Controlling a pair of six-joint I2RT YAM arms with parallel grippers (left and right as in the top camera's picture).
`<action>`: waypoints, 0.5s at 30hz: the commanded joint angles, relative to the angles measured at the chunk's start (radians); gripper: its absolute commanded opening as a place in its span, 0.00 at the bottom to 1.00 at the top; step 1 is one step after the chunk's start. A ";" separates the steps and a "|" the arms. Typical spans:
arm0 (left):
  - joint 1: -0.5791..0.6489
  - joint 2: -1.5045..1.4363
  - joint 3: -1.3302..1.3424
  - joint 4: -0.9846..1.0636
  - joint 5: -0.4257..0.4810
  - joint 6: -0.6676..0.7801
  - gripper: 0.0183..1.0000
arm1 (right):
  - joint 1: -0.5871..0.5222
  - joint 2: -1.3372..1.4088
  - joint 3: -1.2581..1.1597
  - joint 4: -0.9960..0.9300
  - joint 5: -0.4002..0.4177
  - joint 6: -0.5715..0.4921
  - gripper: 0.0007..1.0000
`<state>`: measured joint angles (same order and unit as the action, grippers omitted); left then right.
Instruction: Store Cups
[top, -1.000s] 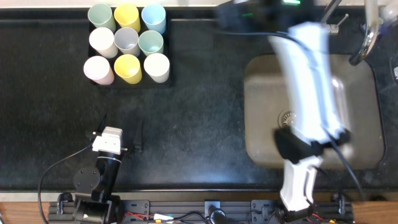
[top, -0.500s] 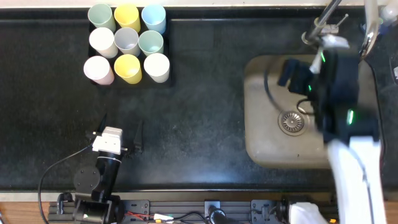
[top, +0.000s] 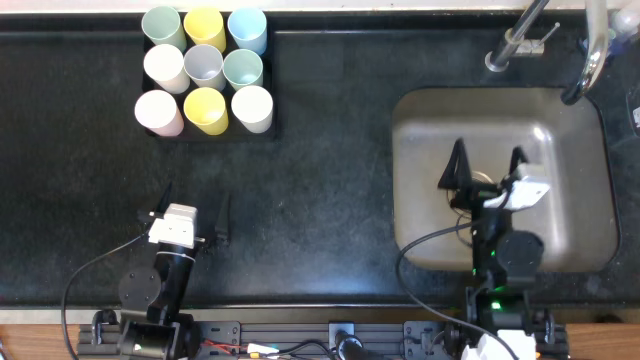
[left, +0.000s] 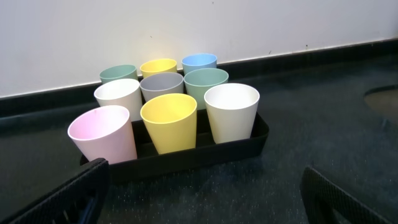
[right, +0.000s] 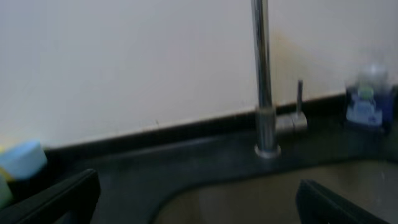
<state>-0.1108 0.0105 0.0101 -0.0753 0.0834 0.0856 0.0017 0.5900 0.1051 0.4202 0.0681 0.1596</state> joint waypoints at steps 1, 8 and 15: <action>-0.001 -0.008 -0.002 -0.002 0.013 0.019 1.00 | 0.005 -0.027 -0.080 0.026 0.007 -0.018 1.00; -0.001 -0.008 -0.002 -0.002 0.013 0.019 1.00 | -0.005 -0.052 -0.100 -0.044 0.007 -0.018 1.00; -0.001 -0.008 -0.002 -0.002 0.013 0.019 1.00 | -0.030 -0.360 -0.101 -0.491 -0.015 -0.022 1.00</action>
<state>-0.1108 0.0105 0.0101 -0.0753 0.0830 0.0856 -0.0216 0.3317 0.0181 -0.0654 0.0681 0.1486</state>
